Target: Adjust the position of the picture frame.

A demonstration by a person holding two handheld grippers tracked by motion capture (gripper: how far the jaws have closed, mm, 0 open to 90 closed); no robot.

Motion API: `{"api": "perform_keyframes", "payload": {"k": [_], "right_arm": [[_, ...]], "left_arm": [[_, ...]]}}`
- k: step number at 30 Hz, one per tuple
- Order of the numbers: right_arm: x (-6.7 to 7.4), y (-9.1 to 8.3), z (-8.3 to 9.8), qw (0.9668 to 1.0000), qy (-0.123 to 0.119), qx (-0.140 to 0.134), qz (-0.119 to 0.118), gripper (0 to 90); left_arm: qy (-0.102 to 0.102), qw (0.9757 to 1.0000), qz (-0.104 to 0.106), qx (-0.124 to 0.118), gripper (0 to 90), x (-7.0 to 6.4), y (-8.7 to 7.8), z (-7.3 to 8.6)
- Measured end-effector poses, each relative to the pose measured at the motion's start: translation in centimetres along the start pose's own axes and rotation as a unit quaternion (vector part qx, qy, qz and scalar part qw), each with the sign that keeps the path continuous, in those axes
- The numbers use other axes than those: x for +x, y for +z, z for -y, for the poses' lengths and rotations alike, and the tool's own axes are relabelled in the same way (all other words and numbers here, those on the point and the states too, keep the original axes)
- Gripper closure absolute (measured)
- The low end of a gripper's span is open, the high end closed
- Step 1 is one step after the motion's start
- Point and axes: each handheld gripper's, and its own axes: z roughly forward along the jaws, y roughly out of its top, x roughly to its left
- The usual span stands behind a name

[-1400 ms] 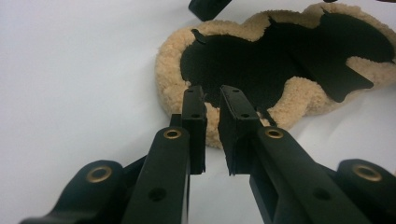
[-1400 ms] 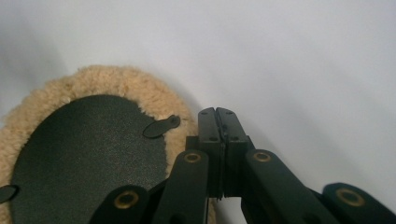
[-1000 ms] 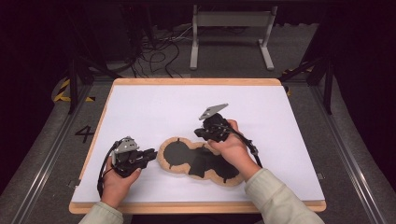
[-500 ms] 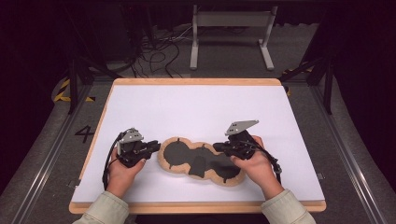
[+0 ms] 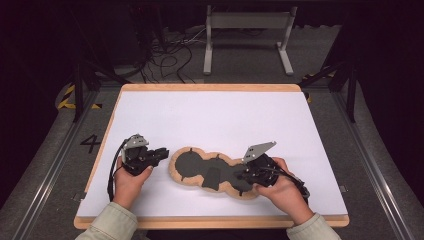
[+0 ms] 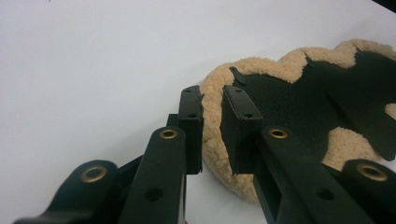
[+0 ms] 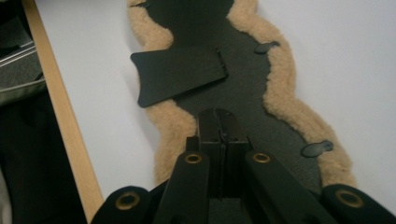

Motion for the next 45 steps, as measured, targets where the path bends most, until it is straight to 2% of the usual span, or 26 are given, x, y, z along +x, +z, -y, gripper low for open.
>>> {"api": "perform_keyframes", "payload": {"k": [5, 10, 14, 21, 26, 29, 35, 42, 45], "right_arm": [[0.9, 0.3, 0.7, 0.9998, -0.012, 0.015, -0.007, 90.0], [1.7, 0.4, 1.3, 0.9995, -0.012, 0.02, -0.021, 90.0], [2.4, 0.9, 1.7, 0.9988, -0.017, 0.034, -0.032, 90.0], [2.9, 2.3, 2.0, 0.9972, -0.021, 0.056, -0.046, 90.0], [2.9, 3.0, 2.1, 0.9959, -0.01, 0.075, -0.049, 90.0], [3.1, 3.1, 2.0, 0.9957, -0.02, 0.083, -0.035, 90.0], [2.1, 2.7, 2.3, 0.9966, -0.016, 0.081, 0.0, 90.0], [0.5, 2.2, 2.9, 0.997, 0.021, 0.06, 0.045, 90.0], [0.4, 1.6, 2.9, 0.9976, 0.031, 0.048, 0.041, 90.0]], "left_arm": [[-0.009, 0.9999, 0.006, -0.002, 78.4, 0.1, -0.2, 0.1], [-0.005, 1.0, 0.008, 0.003, 78.0, 0.0, 0.0, 0.1], [-0.008, 0.9999, 0.009, 0.003, 77.6, 0.0, 0.1, 0.1], [-0.005, 0.9999, 0.009, 0.004, 77.7, -0.1, 0.4, 0.0], [-0.004, 0.9999, 0.008, 0.005, 77.7, 0.0, 0.4, 0.0], [-0.005, 0.9999, 0.007, 0.006, 77.6, 0.0, 0.4, 0.0], [0.003, 0.9999, 0.005, 0.009, 77.4, -0.1, 0.4, 0.0], [-0.002, 0.9999, 0.009, 0.011, 77.0, -0.3, 0.6, 0.0], [-0.001, 0.9999, 0.01, 0.009, 76.6, -0.2, 0.6, -0.1]]}}
